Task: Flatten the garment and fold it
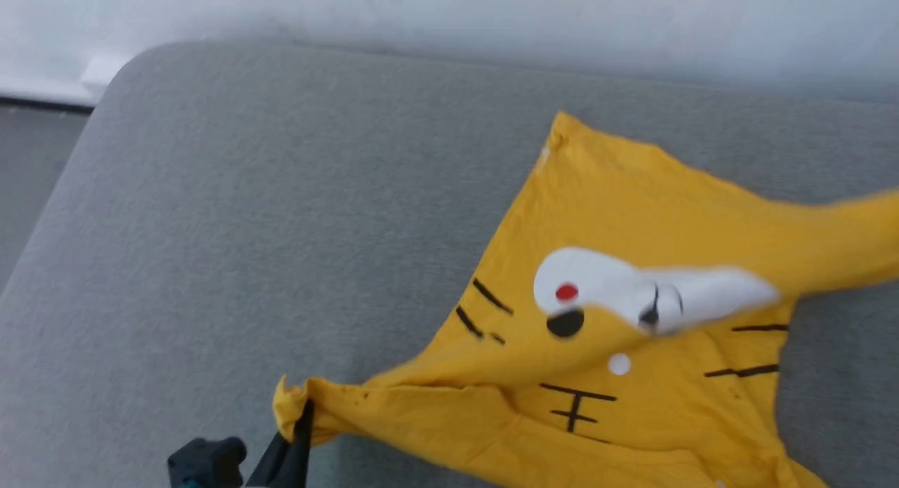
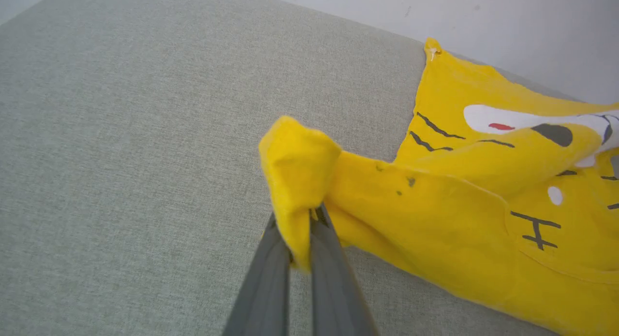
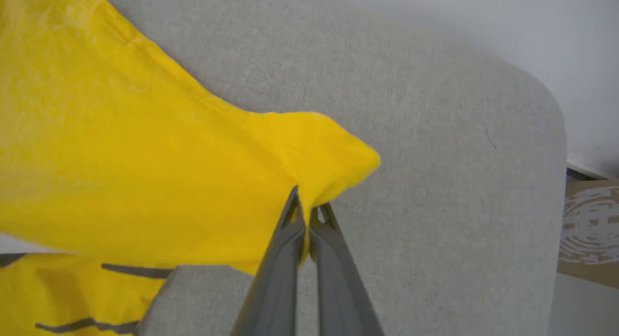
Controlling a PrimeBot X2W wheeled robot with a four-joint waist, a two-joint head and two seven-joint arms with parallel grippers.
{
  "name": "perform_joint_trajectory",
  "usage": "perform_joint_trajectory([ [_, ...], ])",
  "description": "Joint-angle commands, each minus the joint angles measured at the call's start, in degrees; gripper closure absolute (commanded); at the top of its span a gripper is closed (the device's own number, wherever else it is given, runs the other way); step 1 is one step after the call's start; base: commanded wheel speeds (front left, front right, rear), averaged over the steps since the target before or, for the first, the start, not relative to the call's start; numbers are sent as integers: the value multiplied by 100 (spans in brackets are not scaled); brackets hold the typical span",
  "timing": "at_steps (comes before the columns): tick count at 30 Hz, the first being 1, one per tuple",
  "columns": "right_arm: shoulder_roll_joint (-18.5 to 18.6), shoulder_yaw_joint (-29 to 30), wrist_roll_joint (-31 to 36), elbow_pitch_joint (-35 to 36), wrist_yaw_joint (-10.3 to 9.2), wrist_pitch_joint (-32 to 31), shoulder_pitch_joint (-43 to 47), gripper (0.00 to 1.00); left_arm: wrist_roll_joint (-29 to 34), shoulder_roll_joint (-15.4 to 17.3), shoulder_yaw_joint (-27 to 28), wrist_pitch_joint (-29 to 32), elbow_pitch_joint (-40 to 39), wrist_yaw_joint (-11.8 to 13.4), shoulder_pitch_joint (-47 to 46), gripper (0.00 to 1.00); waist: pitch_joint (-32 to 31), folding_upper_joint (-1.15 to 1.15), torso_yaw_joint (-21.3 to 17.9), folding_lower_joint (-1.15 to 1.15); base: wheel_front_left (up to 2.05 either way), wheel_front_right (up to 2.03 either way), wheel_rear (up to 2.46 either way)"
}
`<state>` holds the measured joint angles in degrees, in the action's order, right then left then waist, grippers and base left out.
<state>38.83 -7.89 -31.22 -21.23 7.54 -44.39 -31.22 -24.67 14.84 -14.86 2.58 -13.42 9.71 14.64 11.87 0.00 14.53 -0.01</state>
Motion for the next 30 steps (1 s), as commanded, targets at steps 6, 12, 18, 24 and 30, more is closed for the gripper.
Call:
perform_joint_trajectory([
  [6,-217,1088,-121,1253,-5,-477,2349,100,24,193,211,146,-109,212,321,100,-650,0,-1067,1,0,0,0],
  [12,-1389,2179,75,2422,-5,-956,4546,100,11,305,315,262,-187,313,477,100,-656,0,-1450,1,0,0,0],
  [18,-2690,2525,123,3115,-5,-1094,5734,0,-28,365,425,314,-226,400,567,100,-581,0,-1714,1,0,0,0],
  [24,-2944,2713,93,3624,-5,-387,5592,0,-52,401,425,392,-257,417,564,100,-570,0,-1833,1,0,0,0],
  [30,-2643,2575,607,3418,-5,1184,4563,0,-29,405,382,436,-373,432,454,100,-444,0,-1768,1,0,0,0],
])
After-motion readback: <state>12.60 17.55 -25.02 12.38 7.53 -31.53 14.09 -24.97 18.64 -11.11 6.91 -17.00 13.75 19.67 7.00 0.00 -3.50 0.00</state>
